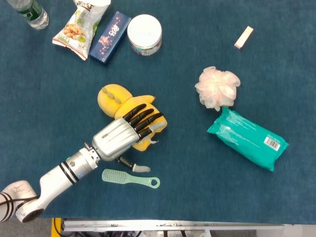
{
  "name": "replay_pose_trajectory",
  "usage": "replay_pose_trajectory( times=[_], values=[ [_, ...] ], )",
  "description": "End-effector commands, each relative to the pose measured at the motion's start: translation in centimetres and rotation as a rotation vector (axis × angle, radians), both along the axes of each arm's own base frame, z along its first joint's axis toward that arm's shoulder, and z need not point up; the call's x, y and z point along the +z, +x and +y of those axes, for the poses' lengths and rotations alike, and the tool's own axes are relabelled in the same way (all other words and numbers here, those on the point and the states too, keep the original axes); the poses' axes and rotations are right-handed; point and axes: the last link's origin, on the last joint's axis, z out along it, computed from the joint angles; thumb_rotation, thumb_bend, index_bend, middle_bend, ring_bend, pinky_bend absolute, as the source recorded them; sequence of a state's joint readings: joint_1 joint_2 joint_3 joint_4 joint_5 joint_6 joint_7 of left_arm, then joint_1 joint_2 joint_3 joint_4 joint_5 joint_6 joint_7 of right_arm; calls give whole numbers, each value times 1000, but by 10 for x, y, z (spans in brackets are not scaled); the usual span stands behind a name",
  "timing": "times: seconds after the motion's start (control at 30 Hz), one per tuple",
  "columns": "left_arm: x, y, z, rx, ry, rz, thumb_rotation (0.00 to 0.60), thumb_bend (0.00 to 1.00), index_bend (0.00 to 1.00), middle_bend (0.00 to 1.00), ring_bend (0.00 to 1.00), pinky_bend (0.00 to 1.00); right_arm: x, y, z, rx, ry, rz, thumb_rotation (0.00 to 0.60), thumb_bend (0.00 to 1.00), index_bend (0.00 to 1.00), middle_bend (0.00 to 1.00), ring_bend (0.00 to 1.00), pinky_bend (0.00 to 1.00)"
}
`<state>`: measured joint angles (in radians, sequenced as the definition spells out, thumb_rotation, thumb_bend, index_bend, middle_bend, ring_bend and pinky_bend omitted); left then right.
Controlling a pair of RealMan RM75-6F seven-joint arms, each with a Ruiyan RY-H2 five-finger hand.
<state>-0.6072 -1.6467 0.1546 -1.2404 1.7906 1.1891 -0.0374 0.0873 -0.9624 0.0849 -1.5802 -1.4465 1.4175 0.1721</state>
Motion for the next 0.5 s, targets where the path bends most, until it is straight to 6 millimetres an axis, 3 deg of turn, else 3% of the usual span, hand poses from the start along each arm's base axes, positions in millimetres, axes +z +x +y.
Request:
replay_pose_trajectory(
  times=[0.03,0.5],
  values=[
    [2,-2,5,19,14,-2,121,24,0,0,0,0,0,0,0,-1,1,0,600,214,408,374,248,267],
    [43,1,12,48,108,-104,122,23,0,0,0,0,2,0,-2,0,-8,0,600,214,408,374,247,267]
  ],
)
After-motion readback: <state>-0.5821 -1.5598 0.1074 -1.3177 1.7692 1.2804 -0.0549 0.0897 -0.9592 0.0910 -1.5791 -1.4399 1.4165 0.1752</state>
